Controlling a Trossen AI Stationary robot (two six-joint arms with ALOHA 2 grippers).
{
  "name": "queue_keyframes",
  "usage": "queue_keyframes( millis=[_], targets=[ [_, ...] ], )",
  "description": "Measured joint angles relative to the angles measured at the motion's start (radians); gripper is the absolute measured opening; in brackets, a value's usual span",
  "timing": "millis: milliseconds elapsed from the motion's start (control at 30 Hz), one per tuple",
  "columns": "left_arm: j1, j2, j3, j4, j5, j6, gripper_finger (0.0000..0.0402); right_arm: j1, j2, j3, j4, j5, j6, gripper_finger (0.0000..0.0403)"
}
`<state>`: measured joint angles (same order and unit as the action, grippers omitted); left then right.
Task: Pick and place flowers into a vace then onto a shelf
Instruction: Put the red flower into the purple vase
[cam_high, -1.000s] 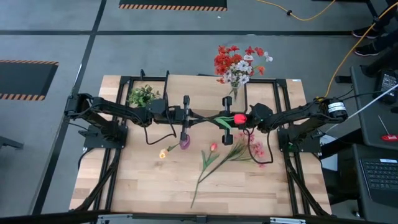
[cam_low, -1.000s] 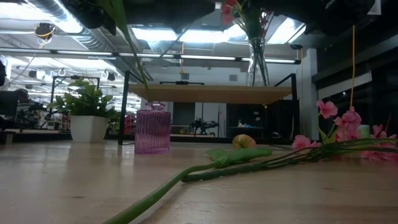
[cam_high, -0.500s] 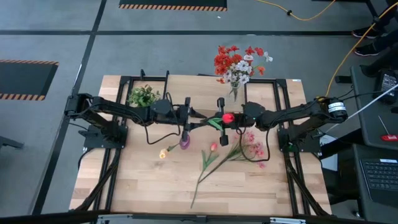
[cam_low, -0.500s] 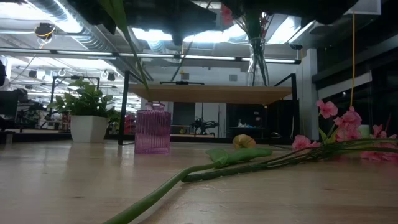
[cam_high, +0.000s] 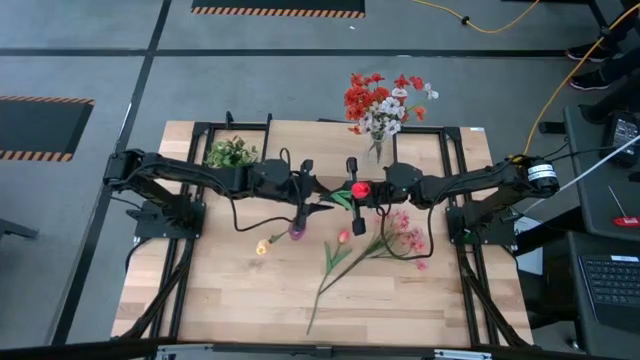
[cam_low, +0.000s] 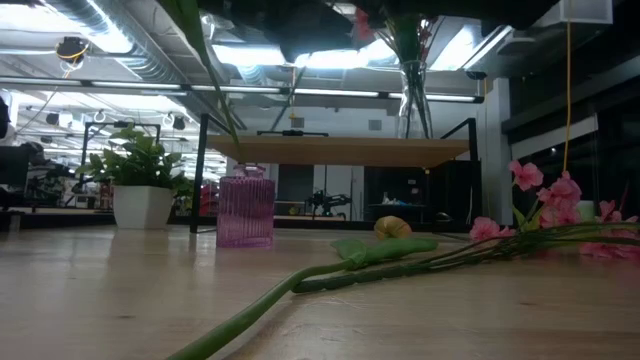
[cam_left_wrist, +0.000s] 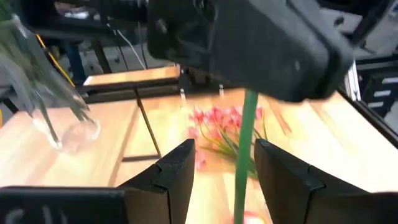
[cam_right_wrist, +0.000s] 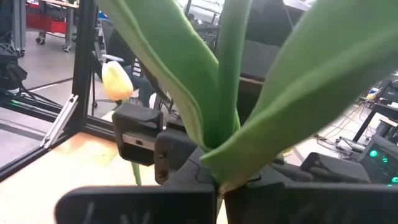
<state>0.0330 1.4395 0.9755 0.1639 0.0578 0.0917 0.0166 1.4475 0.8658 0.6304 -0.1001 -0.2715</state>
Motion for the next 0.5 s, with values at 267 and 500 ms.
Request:
queue_keyframes(
  millis=[267,500],
  targets=[
    [0.004,-0.074,0.007,-0.089,-0.032,0.009,0.0159,0.0,0.0,0.0,-0.017,0.0,-0.002,0.0],
    [0.004,-0.089,0.008,-0.086,-0.037,0.01,0.0159,0.0,-0.001,0.0,-0.006,-0.004,-0.002,0.0]
  ],
)
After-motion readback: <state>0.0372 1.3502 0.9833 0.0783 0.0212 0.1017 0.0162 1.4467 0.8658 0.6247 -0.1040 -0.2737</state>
